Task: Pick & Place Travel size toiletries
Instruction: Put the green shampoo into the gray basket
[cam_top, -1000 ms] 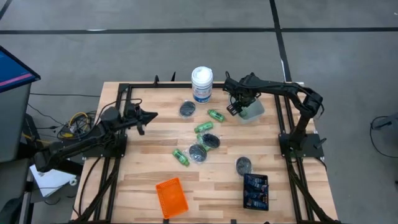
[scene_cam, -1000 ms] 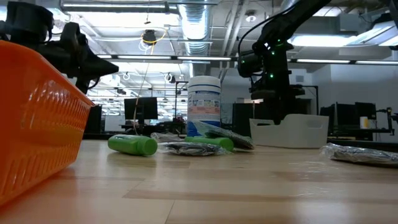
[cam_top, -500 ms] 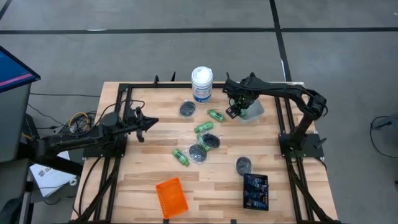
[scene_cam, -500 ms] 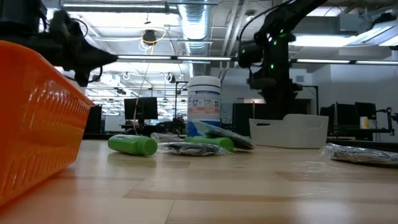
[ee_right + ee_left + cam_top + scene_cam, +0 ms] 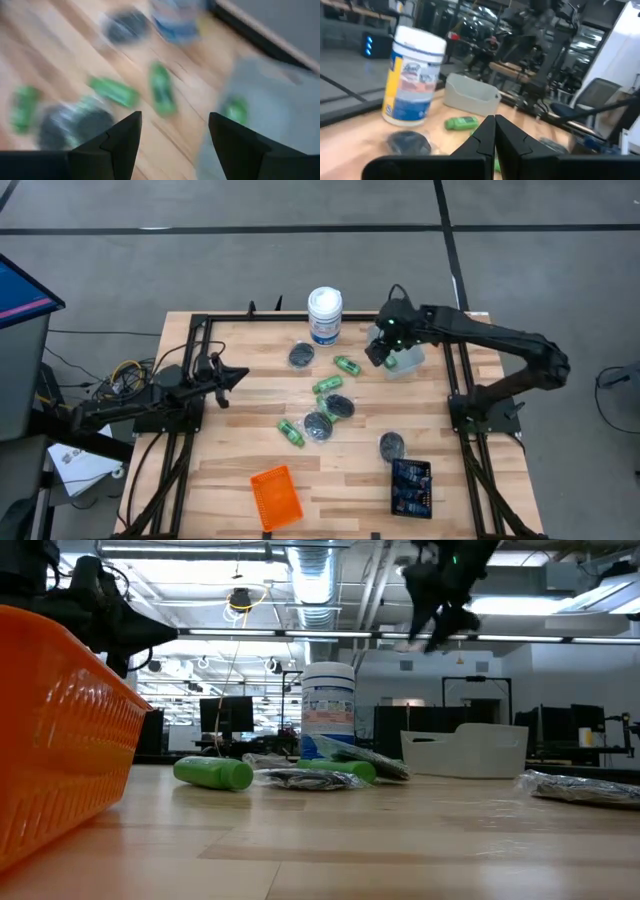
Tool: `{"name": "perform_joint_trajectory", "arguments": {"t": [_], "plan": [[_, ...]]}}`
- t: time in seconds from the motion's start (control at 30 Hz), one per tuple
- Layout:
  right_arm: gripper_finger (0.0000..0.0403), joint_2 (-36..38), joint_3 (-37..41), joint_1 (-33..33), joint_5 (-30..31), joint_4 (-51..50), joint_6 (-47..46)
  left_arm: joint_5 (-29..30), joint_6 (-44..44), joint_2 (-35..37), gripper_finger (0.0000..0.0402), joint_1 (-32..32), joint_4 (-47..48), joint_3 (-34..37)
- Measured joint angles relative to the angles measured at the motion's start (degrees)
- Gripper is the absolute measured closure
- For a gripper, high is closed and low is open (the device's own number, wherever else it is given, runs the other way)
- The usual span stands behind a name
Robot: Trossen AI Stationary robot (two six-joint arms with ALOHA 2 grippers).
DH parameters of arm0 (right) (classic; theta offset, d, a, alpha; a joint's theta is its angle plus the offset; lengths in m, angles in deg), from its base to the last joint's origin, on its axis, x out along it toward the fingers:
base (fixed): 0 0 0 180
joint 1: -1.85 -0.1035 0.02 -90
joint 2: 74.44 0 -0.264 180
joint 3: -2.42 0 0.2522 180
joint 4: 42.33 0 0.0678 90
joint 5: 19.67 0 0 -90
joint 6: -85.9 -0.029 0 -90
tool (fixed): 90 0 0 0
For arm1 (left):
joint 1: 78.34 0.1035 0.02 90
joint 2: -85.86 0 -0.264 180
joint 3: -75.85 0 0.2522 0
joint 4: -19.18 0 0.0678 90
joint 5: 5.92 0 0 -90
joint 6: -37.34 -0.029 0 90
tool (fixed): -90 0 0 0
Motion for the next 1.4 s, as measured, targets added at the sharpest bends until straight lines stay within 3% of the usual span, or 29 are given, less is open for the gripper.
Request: {"name": "perform_joint_trajectory", "arguments": {"t": [0.2,0.47,0.73,0.8,0.97,1.4], "plan": [[0.0181,-0.22,-0.04,-7.19,0.65,11.63,-1.46,1.62,-2.11,0.09,0.0401,0.00,-0.21,0.00],[0.0188,-9.89,0.06,-12.56,0.84,17.55,-2.44,1.51,-2.11,-0.63,0.0401,0.00,-0.58,0.04],[0.0197,-20.24,-1.40,-17.30,0.27,30.57,-3.15,0.92,-2.07,-3.15,0.0401,0.00,-1.82,0.07],[0.0199,-22.99,-2.92,-18.59,0.22,28.54,-3.17,1.02,-2.05,-3.81,0.0401,0.00,-1.78,0.07],[0.0208,-32.07,-12.28,-21.43,0.21,27.50,-3.12,1.21,-2.02,-5.59,0.0401,0.02,-2.31,0.07],[0.0212,-54.61,-43.02,-25.89,4.04,9.54,-3.59,1.94,-2.08,-10.77,0.0401,-1.76,-5.04,0.07]]}}
